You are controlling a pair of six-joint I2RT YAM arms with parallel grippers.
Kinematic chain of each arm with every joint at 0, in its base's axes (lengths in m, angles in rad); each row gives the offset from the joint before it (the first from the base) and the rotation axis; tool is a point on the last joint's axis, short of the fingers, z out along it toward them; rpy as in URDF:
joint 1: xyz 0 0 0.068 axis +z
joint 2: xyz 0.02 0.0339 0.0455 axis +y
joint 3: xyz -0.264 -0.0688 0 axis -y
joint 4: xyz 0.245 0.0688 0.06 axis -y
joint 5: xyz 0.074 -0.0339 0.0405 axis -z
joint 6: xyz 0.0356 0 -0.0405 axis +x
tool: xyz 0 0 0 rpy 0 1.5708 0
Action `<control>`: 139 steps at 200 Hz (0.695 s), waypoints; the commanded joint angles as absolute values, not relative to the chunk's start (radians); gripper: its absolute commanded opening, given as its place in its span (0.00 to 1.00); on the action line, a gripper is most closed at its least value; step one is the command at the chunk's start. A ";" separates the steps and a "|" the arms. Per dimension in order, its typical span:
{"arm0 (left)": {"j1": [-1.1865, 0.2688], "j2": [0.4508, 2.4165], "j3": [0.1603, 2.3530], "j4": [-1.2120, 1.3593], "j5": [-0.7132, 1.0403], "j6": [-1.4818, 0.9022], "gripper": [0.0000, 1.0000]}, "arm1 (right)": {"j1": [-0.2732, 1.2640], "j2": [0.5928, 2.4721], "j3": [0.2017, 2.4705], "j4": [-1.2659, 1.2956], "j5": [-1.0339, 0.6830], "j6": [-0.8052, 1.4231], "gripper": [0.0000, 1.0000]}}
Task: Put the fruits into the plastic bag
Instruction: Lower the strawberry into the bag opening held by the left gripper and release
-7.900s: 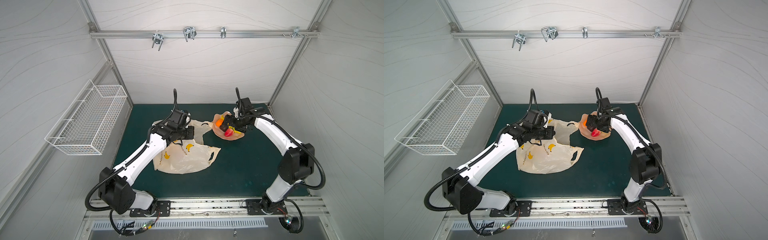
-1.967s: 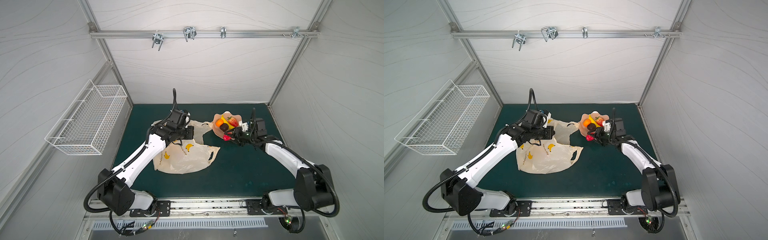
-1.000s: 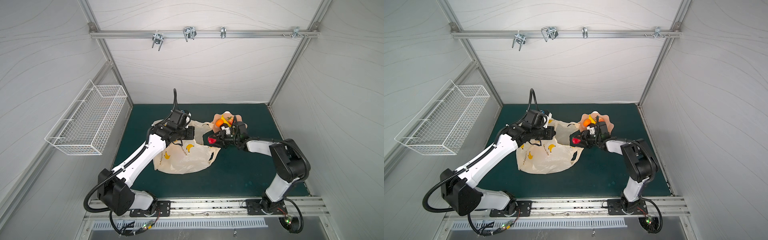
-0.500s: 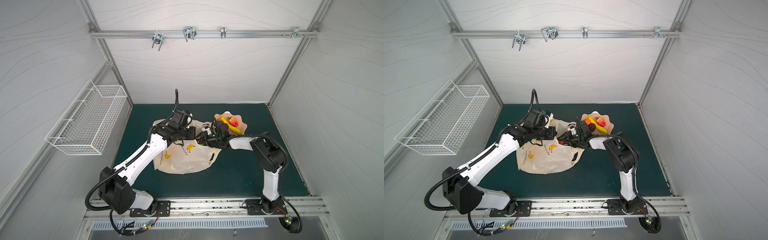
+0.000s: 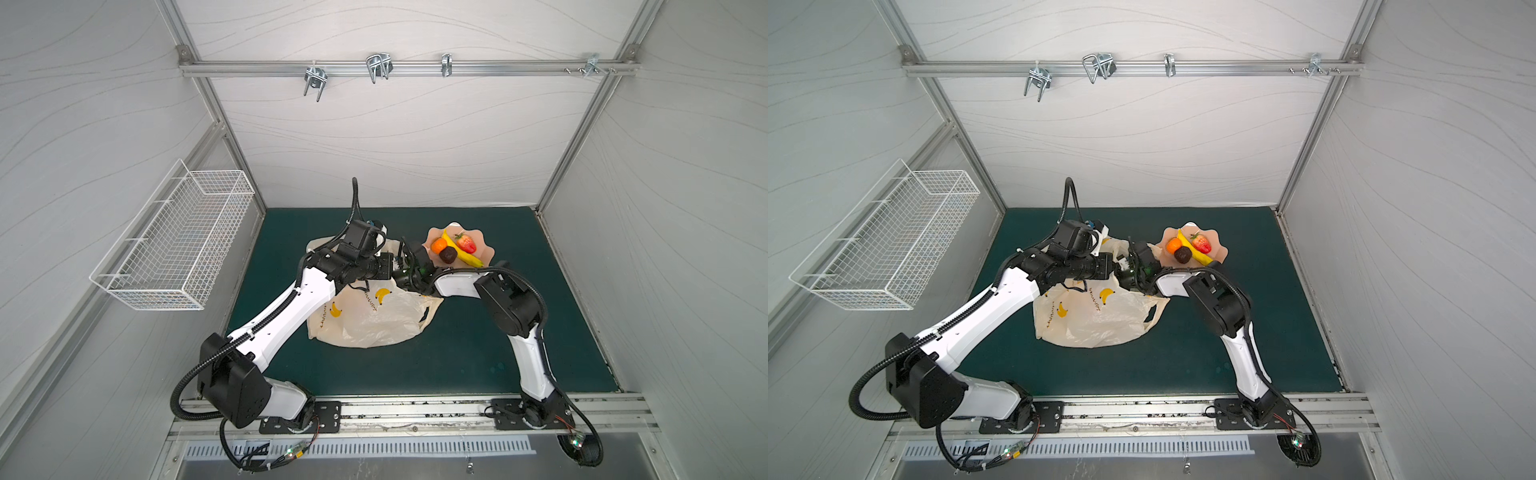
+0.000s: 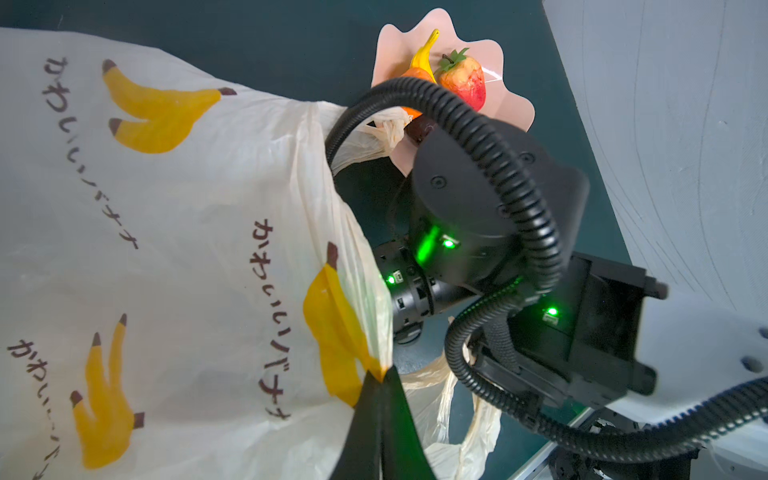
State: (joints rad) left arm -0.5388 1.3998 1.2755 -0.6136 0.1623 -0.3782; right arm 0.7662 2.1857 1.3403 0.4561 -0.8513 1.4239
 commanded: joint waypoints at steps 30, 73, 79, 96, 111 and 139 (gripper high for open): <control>-0.544 1.412 1.306 -0.562 0.175 -0.384 0.00 | 0.818 2.275 1.460 0.443 -0.887 1.491 0.44; -0.544 1.411 1.299 -0.562 0.175 -0.380 0.00 | 0.825 2.317 1.508 0.400 -0.917 1.503 0.45; -0.545 1.413 1.298 -0.563 0.176 -0.379 0.00 | 0.826 2.321 1.517 0.386 -0.926 1.497 0.44; -0.544 1.413 1.295 -0.561 0.177 -0.380 0.00 | 0.828 2.334 1.538 0.348 -0.948 1.481 0.45; -0.544 1.414 1.296 -0.560 0.178 -0.381 0.00 | 0.834 2.343 1.546 0.334 -0.962 1.478 0.45; -0.543 1.417 1.295 -0.558 0.184 -0.380 0.00 | 0.844 2.366 1.570 0.311 -0.992 1.476 0.46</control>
State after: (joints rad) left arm -0.5388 1.4055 1.2755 -0.6003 0.1703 -0.3782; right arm 0.8249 2.3245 1.5497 0.3641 -0.9512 1.4681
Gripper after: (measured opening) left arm 0.047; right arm 0.505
